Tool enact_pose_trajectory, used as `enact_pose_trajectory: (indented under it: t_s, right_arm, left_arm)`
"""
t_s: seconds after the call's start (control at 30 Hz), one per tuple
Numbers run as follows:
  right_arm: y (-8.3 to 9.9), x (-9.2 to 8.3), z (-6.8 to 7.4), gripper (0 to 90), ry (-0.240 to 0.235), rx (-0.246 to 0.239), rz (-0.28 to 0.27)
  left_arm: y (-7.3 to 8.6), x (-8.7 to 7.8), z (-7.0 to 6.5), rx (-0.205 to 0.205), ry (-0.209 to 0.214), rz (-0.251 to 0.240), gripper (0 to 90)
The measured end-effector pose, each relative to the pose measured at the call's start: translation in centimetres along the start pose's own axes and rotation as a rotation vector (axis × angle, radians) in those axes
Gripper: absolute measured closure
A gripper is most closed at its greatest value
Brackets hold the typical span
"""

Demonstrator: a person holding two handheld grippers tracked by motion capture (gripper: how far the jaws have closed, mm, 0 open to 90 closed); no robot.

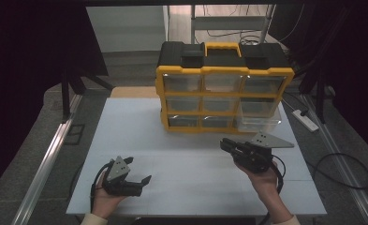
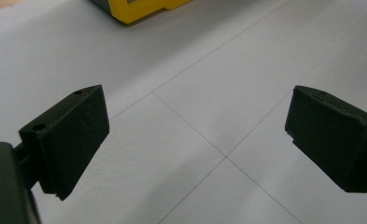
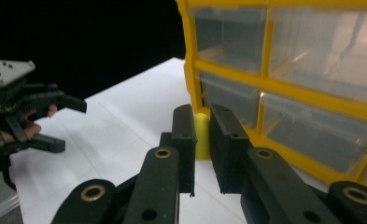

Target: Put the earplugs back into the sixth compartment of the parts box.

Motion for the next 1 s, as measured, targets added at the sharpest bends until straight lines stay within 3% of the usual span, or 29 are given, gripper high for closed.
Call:
enact_pose_trajectory:
  t_s: [0.2, 0.47, 0.73, 1.0]
  right_arm:
    - [-1.7, -0.7, -0.5, 79.9, 0.010, 0.007, -0.042]
    - [-3.3, -1.2, -1.4, 79.9, 0.033, -0.004, -0.056]
    - [-4.7, -1.8, -2.2, 79.9, 0.040, 0.015, -0.065]
    - [-6.6, -2.7, -4.3, 79.9, 0.089, 0.023, -0.084]
  left_arm:
    - [0.0, 0.0, 0.1, 0.003, -0.001, 0.001, 6.2]
    - [0.0, 0.0, 0.2, 0.002, -0.001, 0.001, 6.2]
    - [-0.1, 0.0, 0.2, 0.001, -0.001, -0.001, 6.3]
    - [-0.1, 0.0, 0.2, 0.003, 0.000, 0.000, 6.3]
Point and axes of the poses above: each handheld gripper's, and its own axes: x roughly forward along the jaws, y roughly out of its underside, z roughly to its left, the point moved 10 cm from there along x, roughly forward along the jaws, and after that the axes turned 4 degrees about -y, right-handed, at the moved point
